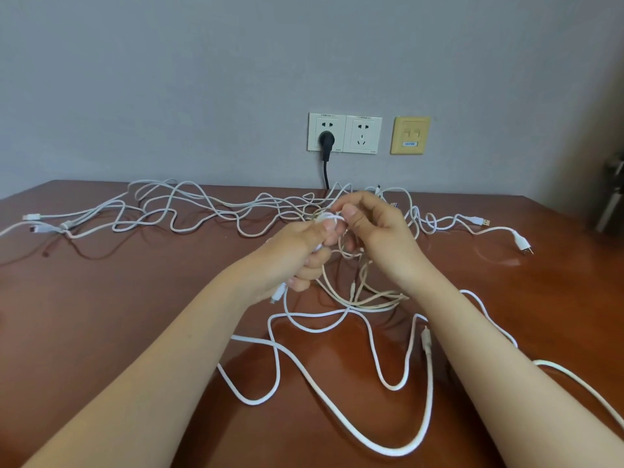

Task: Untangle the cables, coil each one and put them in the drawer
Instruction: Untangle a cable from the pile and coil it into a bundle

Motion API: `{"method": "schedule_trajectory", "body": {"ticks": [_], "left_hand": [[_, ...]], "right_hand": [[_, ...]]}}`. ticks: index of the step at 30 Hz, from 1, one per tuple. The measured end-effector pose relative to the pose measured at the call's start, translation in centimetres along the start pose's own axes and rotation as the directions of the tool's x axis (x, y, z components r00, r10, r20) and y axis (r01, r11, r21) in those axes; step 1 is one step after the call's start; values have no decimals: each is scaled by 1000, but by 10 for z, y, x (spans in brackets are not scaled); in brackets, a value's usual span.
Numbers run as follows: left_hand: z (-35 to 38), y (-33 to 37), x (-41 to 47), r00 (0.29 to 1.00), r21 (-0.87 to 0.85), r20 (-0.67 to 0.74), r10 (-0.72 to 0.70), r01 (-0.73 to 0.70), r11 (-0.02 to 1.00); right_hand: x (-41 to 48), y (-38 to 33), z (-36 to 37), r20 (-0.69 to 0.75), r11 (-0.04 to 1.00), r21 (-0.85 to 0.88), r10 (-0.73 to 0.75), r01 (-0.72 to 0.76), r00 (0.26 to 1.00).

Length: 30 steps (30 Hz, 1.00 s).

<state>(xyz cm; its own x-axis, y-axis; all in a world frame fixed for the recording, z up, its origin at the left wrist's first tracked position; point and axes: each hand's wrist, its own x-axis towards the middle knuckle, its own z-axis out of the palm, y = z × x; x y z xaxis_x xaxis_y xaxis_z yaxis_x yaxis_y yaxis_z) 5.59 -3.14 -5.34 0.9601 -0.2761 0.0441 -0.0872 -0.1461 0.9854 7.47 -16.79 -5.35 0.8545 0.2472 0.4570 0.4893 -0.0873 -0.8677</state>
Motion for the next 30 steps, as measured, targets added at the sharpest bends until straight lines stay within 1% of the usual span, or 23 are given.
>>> {"method": "schedule_trajectory", "body": {"ticks": [2, 3, 5, 7, 9, 12, 15, 17, 19, 22, 25, 27, 30], "left_hand": [[-3, 2, 3, 999, -138, -50, 1, -7, 990], [-5, 3, 2, 997, -178, -78, 5, -19, 984], [-9, 4, 2, 992, -226, -125, 4, -32, 974], [-12, 5, 4, 986, -266, -166, -11, -34, 963], [-12, 5, 5, 977, -270, -214, -23, -36, 962], [-12, 4, 6, 955, -230, -293, -44, -26, 973], [-12, 2, 6, 939, -215, -341, -45, -31, 976], [-10, 1, 7, 929, -174, -370, -27, -41, 984], [-7, 1, 9, 915, -95, -404, 5, -48, 994], [-4, -4, 13, 891, 89, -440, 106, -74, 993], [-2, -8, 13, 864, 240, -463, 201, -96, 966], [-2, -8, 12, 842, 297, -491, 223, -79, 952], [-2, -9, 12, 823, 317, -507, 257, -100, 943]], "right_hand": [[-1, 1, -1, 51, 999, 13, 46, -47, 998], [-2, 2, -1, 84, 999, -9, 54, -54, 995], [-3, 5, 0, 104, 991, -131, 53, -39, 993], [-2, 9, 2, 65, 955, -295, 51, -30, 997], [-2, 10, 3, 18, 925, -379, 27, -18, 999], [-3, 8, 3, -45, 930, -368, -37, 18, 998], [-5, 6, 5, -54, 941, -339, -48, 27, 997], [-6, 6, 10, -40, 946, -322, -44, 29, 998], [-8, 6, 15, -36, 946, -322, -49, 35, 998], [-11, 8, 20, -2, 928, -366, -80, 73, 997], [-14, 10, 24, 29, 893, -434, -117, 118, 993], [-15, 12, 26, 23, 880, -454, -148, 142, 989], [-16, 12, 28, 17, 874, -456, -178, 166, 984]]}}
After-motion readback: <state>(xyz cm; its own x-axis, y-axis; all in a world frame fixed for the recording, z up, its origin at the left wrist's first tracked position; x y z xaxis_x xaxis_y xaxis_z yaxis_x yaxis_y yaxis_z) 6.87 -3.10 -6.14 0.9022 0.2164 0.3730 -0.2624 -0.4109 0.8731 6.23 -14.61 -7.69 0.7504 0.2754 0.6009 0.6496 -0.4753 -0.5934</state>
